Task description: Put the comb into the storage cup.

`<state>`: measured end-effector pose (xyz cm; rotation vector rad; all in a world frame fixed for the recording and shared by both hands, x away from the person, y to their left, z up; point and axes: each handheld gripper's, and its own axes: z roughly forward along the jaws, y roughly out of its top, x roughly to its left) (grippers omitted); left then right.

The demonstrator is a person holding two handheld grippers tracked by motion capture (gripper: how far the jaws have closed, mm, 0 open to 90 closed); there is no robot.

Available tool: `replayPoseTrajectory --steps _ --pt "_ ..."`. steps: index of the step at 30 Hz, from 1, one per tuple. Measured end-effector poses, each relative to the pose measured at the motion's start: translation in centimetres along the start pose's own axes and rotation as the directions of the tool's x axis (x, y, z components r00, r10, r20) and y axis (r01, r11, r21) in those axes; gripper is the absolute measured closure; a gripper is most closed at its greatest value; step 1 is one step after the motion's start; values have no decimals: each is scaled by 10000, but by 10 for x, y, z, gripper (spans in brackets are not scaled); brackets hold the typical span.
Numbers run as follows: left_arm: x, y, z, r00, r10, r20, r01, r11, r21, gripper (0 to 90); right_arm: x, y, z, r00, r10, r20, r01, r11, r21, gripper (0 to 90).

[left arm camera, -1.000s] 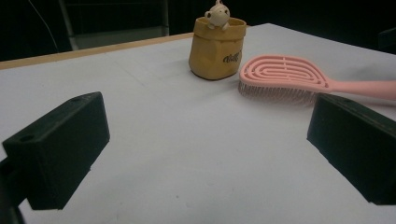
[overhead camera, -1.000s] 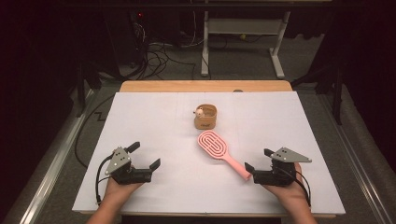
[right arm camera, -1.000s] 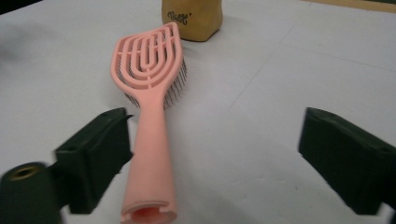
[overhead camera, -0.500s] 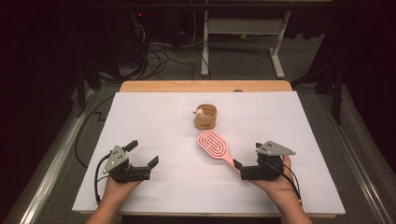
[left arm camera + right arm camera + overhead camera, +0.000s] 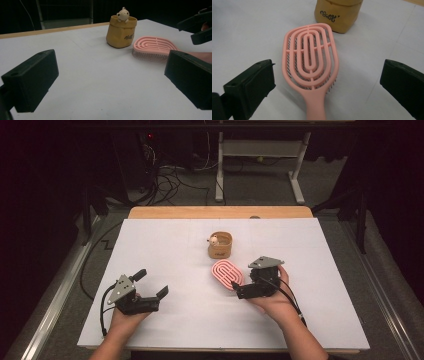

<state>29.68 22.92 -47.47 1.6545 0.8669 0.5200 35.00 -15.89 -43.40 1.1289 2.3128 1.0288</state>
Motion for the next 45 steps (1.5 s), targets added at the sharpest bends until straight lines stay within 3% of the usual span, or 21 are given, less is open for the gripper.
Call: replayPoseTrajectory --steps 9,20,30,45 --pt "-1 0 0 10000 0 20 0 10000 -6 0 10 19 28 9997 -220 -71 225 9969 751 3" --pt "-1 -1 0 10000 -43 86 43 10000 -20 0 21 30 56 9964 -846 -96 849 9812 1733 13" --pt "0 -2 0 9998 -196 99 196 9998 -24 0 21 28 67 9948 -1015 -39 996 9677 2314 79" --pt "1 -2 0 9997 -240 78 240 9997 -22 0 21 27 69 9951 -985 -38 962 9625 2537 189"
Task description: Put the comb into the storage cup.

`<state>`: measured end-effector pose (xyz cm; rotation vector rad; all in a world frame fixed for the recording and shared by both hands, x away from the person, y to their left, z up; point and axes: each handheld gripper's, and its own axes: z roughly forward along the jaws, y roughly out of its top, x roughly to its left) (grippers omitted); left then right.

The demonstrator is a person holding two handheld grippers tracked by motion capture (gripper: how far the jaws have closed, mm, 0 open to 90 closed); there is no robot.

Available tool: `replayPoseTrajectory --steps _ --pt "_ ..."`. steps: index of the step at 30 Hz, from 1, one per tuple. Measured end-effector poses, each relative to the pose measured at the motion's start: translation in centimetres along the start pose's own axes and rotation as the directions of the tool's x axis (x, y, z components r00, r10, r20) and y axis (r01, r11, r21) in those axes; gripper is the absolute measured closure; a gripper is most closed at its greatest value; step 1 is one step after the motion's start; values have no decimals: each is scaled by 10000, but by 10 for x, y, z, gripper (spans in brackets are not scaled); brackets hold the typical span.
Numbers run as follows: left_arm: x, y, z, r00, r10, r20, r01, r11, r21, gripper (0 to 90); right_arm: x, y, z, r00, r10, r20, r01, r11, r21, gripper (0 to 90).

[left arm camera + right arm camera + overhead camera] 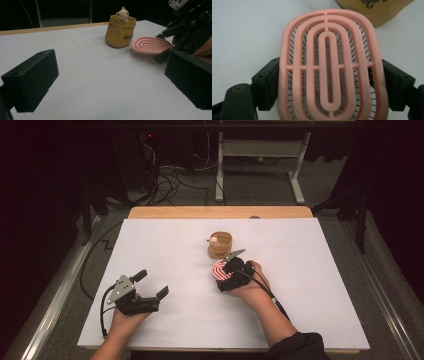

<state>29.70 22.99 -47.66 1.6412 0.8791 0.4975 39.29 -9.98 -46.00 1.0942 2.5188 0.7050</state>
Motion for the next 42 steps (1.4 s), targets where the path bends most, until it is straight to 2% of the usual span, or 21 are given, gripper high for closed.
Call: replayPoseTrajectory --steps 10,15,16,18,20,23,30,42 --pt "0 0 -1 10000 -4 -24 4 10000 -33 0 -1 2 -1 10000 0 3 0 9997 245 202" --pt "1 0 0 10000 -25 -13 25 10000 -7 0 -3 4 -1 9998 73 -159 -67 9994 348 205" --pt "1 0 0 10000 -29 -9 29 10000 -32 0 -3 3 -1 9995 213 -217 -203 9989 430 205" --pt "1 0 -1 10000 -10 -15 10 10000 -47 0 -5 3 -2 9997 79 -230 -70 9991 425 205" --pt "1 0 -1 10000 -13 -16 13 10000 -38 0 -5 2 -3 9996 185 -236 -173 9987 489 206" --pt "1 0 -1 10000 -21 -9 21 10000 -23 0 -6 2 -5 9995 95 -293 -82 9990 439 206" --pt "1 1 -2 10000 -30 -15 30 10000 -48 0 -8 0 -17 9990 131 -430 -118 9995 295 206" --pt "-1 0 -1 10000 25 25 -26 10000 59 0 -27 -19 -45 9994 122 -327 -115 9997 210 205"
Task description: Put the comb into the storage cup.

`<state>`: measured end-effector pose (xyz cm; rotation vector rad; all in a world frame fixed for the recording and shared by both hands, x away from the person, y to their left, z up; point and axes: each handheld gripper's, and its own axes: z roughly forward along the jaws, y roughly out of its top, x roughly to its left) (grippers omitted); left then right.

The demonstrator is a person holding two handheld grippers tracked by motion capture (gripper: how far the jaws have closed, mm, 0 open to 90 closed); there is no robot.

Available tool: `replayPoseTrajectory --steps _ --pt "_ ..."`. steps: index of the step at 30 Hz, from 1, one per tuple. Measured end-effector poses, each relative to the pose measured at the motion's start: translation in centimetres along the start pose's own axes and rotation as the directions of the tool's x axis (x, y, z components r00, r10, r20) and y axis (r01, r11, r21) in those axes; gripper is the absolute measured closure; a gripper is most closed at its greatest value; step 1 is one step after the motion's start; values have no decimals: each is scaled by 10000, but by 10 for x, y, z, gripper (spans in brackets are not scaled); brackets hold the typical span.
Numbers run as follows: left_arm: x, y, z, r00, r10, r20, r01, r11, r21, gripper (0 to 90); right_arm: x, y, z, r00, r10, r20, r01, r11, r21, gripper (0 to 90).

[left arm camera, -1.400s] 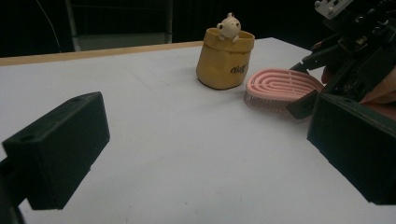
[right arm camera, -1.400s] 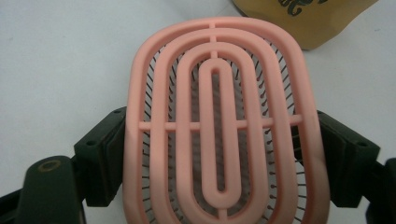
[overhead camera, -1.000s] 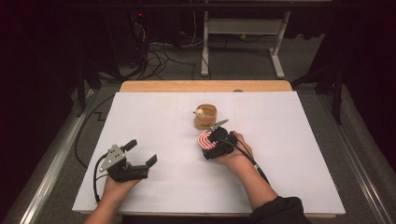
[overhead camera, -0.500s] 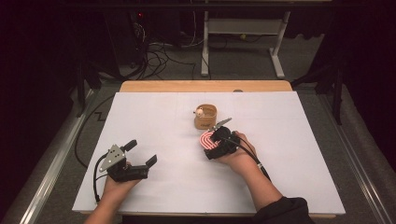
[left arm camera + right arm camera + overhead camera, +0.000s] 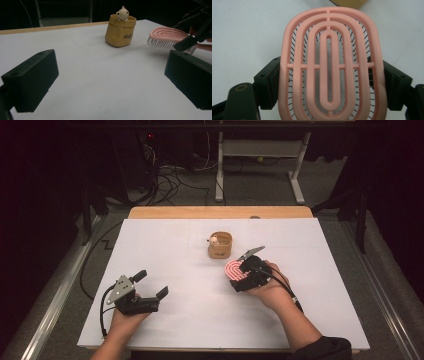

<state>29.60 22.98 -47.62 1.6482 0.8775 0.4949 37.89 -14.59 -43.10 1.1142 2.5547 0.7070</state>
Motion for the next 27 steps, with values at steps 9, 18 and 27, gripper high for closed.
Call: replayPoseTrajectory --steps 9,18,27 --pt "-1 0 0 10000 0 25 -1 10000 11 0 -17 -25 -20 9995 293 138 -294 9995 81 204" --pt "-1 0 1 10000 32 39 -32 10000 33 0 -28 -47 -34 9976 616 321 -618 9981 34 205" --pt "-1 0 0 10000 29 92 -29 10000 -28 0 -29 -57 -33 9959 867 268 -843 9932 -799 205"
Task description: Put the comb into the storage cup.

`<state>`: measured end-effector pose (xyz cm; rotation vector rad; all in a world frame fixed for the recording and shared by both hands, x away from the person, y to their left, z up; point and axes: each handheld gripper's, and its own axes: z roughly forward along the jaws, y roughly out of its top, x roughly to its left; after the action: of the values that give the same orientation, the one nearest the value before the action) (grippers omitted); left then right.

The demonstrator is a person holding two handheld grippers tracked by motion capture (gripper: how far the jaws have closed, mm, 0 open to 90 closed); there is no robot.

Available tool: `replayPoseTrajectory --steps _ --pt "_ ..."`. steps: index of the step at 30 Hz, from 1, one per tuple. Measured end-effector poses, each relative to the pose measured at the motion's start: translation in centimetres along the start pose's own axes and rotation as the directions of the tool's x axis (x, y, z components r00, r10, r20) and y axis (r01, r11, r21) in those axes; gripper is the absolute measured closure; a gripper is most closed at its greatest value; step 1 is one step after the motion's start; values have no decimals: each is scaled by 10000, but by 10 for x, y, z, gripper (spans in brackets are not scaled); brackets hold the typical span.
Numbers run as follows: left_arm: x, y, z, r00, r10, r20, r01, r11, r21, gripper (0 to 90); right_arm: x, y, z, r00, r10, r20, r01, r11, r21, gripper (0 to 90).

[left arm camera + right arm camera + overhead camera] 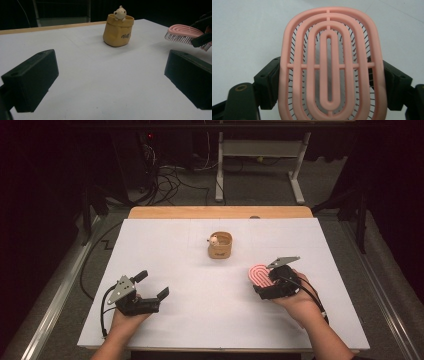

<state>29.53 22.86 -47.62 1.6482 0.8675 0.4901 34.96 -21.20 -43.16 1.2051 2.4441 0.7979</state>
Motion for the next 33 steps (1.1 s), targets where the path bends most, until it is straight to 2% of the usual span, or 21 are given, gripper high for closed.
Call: replayPoseTrajectory --steps 8,17,22,33 --pt "0 0 0 10000 -7 -2 7 10000 14 0 3 0 -4 10000 37 65 -32 9967 -811 205" --pt "0 0 -1 10000 27 32 -27 10000 8 0 8 5 -9 9999 100 89 -84 9857 -1682 205" --pt "0 0 0 10000 10 20 -10 10000 36 0 11 7 -10 9998 2 180 36 9775 -2111 205" --pt "0 0 -1 10000 18 28 -19 10000 28 0 12 7 -13 9993 189 338 -79 9532 -3024 205"
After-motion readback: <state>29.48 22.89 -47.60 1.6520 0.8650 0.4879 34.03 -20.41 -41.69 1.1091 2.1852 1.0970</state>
